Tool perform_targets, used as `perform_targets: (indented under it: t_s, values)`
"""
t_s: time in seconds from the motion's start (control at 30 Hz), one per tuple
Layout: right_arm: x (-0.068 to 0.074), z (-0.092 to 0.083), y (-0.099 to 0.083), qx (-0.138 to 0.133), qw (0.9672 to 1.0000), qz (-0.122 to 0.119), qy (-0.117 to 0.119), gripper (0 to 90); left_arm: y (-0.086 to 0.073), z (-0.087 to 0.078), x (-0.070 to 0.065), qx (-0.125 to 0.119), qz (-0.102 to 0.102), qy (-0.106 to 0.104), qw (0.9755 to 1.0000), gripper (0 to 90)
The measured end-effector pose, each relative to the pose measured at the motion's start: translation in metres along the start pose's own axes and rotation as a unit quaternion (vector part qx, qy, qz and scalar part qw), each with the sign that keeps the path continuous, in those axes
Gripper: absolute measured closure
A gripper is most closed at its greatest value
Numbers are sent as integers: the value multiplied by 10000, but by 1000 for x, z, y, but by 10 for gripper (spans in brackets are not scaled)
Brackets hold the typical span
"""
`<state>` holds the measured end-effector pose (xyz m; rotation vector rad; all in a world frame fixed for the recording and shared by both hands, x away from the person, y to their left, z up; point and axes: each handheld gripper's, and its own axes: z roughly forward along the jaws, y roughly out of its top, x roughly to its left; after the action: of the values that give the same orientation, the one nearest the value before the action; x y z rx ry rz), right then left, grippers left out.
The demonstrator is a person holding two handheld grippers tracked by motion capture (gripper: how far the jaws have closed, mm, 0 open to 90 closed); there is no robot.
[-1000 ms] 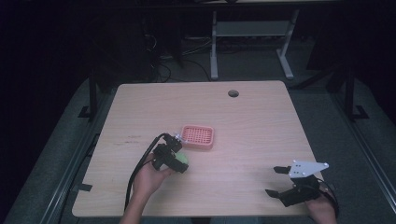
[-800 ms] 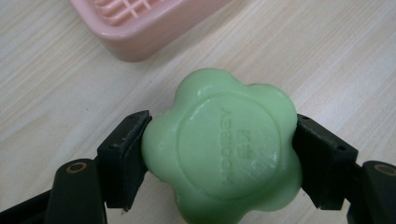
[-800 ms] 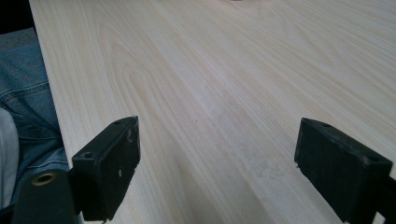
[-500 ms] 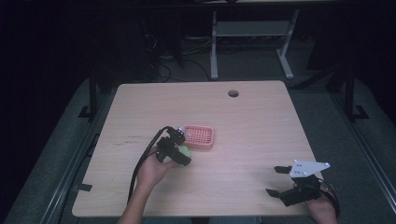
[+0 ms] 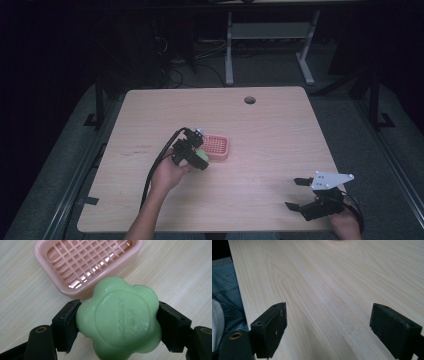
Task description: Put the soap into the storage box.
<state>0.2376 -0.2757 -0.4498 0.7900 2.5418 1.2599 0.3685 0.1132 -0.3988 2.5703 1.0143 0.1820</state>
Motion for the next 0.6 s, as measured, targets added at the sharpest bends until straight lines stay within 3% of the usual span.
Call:
perform_targets:
  t_s: [0.03,0.17,0.6]
  values:
    - [0,0,0,3,10000,0,-3,138,2,0,2,45,80,-5,10000,265]
    - [-1,0,0,-2,10000,-6,-8,138,7,1,4,1,-24,-58,10000,265]
    - [-1,0,0,10,10000,7,-26,138,26,4,12,81,56,-37,9999,265]
